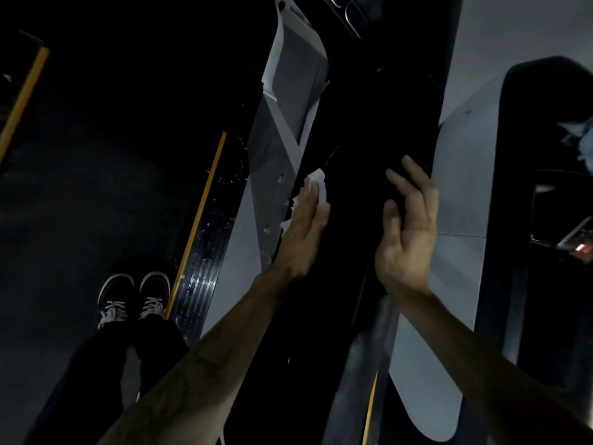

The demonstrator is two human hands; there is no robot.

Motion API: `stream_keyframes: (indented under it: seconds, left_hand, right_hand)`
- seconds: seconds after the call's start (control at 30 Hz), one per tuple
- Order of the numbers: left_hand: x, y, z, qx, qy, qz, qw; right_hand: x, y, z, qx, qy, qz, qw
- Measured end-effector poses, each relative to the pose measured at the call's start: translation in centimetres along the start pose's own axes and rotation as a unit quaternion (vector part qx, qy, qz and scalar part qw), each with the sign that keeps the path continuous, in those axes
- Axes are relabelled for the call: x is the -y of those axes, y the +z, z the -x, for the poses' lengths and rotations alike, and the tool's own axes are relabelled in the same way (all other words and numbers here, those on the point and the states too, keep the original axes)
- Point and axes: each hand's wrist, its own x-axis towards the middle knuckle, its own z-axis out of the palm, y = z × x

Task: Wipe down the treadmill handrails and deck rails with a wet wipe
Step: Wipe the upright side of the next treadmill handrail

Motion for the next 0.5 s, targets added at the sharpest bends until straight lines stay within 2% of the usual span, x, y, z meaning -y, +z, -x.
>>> stream_keyframes:
  seconds: [0.07, 0.2, 0.27, 0.37, 0.5]
  left_hand:
    - [-0.3, 0.2, 1.1, 0.003, 0.016, 0.007, 1.0]
    - [-1.6, 1.6, 3.0, 0.038, 0.124, -0.061, 0.99]
    - [-3.0, 2.2, 1.8, 0.04, 0.151, -0.08, 0.985]
    - [-4.5, 1.8, -1.2, 0.027, 0.128, -0.082, 0.988]
    - [-2.2, 0.4, -1.1, 0.014, 0.072, -0.055, 0.996]
  right_hand:
    - [-0.2, 0.0, 0.0, -0.003, -0.006, -0.003, 1.0]
    - [-0.5, -0.1, 0.0, -0.005, -0.015, -0.002, 1.0]
    - [-0.5, 0.0, 0.0, -0.006, -0.014, -0.005, 1.0]
    - [-0.5, 0.1, 0.0, -0.005, -0.01, -0.007, 1.0]
    - [-0.6, 0.1, 0.0, -0.008, -0.016, -0.013, 1.0]
